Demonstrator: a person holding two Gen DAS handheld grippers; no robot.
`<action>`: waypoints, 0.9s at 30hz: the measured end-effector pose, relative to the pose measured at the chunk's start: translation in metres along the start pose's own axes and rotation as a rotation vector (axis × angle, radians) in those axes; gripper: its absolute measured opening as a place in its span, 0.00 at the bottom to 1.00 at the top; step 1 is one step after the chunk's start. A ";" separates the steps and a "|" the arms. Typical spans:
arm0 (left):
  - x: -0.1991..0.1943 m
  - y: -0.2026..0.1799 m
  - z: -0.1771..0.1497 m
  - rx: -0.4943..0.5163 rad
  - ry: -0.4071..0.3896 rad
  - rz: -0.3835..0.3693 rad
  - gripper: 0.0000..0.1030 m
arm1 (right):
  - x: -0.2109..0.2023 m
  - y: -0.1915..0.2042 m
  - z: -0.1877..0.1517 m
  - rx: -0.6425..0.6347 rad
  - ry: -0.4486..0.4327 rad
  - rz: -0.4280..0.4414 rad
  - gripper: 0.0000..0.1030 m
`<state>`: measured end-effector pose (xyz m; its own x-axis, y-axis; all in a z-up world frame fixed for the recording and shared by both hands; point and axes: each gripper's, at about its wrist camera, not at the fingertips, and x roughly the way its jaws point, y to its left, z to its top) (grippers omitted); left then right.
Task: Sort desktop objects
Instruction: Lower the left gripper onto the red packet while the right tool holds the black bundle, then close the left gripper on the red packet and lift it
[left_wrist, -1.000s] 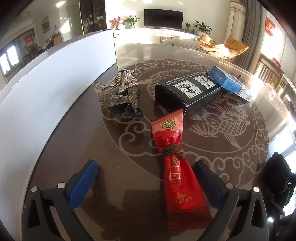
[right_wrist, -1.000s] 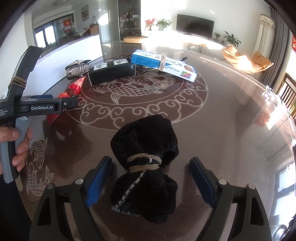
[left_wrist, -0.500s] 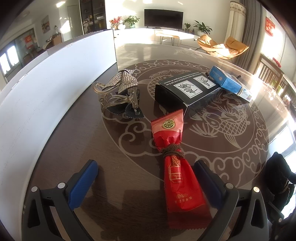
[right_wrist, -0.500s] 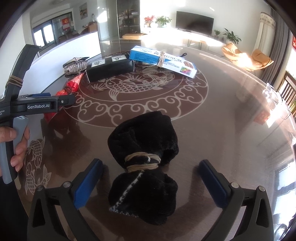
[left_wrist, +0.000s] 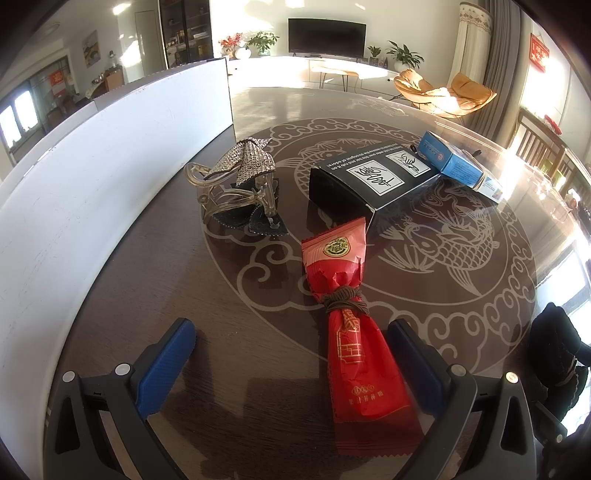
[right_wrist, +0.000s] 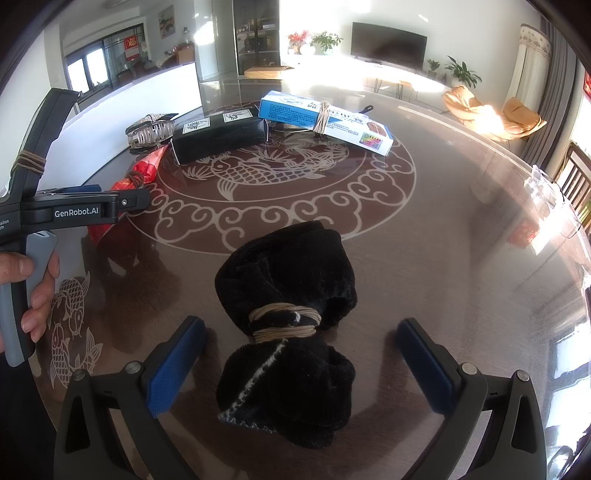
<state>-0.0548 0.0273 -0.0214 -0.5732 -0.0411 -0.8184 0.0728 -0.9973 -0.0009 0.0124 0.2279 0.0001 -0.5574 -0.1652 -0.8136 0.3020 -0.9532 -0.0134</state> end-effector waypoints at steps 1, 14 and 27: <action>0.000 0.000 0.000 0.000 0.000 0.000 1.00 | 0.000 0.000 0.000 0.000 0.000 0.000 1.00; 0.000 -0.001 0.000 -0.001 0.000 0.001 1.00 | 0.000 0.000 0.000 0.000 0.000 0.000 1.00; 0.003 -0.006 0.010 0.057 0.044 -0.032 1.00 | 0.000 0.000 0.000 0.000 0.000 0.001 1.00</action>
<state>-0.0651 0.0327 -0.0185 -0.5376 -0.0073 -0.8432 0.0071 -1.0000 0.0041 0.0125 0.2279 -0.0003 -0.5571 -0.1665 -0.8136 0.3031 -0.9529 -0.0125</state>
